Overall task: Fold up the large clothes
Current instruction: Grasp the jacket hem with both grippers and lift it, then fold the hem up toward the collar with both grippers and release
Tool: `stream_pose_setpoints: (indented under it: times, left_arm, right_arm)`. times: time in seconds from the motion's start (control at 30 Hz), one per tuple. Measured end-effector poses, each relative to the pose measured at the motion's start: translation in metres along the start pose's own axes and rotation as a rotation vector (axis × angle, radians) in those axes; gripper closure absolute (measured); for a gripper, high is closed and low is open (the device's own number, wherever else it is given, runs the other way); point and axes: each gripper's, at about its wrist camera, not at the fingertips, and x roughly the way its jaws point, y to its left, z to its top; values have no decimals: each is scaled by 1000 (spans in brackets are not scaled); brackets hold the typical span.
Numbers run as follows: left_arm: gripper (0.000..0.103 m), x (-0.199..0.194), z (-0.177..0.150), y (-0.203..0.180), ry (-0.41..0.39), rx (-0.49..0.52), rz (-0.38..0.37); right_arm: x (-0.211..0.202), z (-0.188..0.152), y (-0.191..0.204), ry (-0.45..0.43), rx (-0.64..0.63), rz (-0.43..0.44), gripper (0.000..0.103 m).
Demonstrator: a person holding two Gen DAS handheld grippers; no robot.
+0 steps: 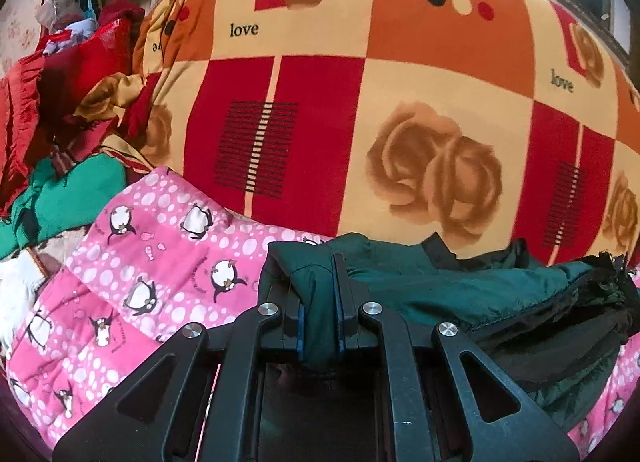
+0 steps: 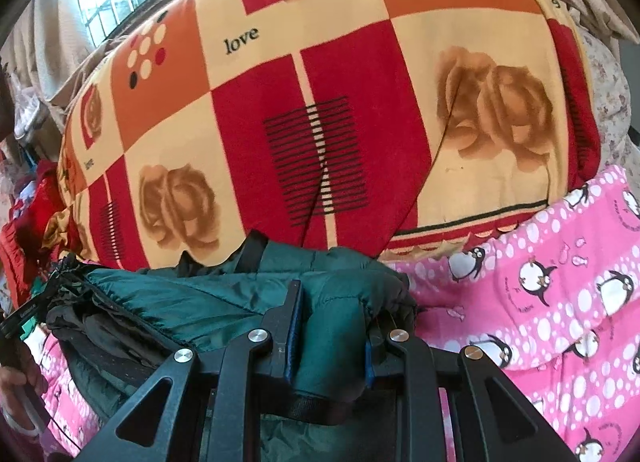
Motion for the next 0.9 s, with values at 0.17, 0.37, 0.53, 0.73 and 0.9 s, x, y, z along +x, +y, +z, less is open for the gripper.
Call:
stream_pose_setpoints:
  times: [0.17, 0.37, 0.53, 0.73, 0.9]
  left_arm:
    - [93, 25, -2, -4, 16, 3, 25]
    - [93, 54, -7, -10, 37, 23, 56]
    - [92, 66, -13, -12, 37, 29, 73]
    - [91, 71, -18, -12, 34, 30, 70]
    - [89, 68, -18, -8, 37, 33, 31]
  right_arm:
    - [34, 2, -6, 30, 37, -15, 81]
    - [71, -5, -11, 56, 62, -39, 81]
    - [91, -13, -11, 67, 68, -57, 81]
    - [98, -17, -15, 66, 95, -45, 77]
    - [79, -11, -3, 45, 29, -62, 69]
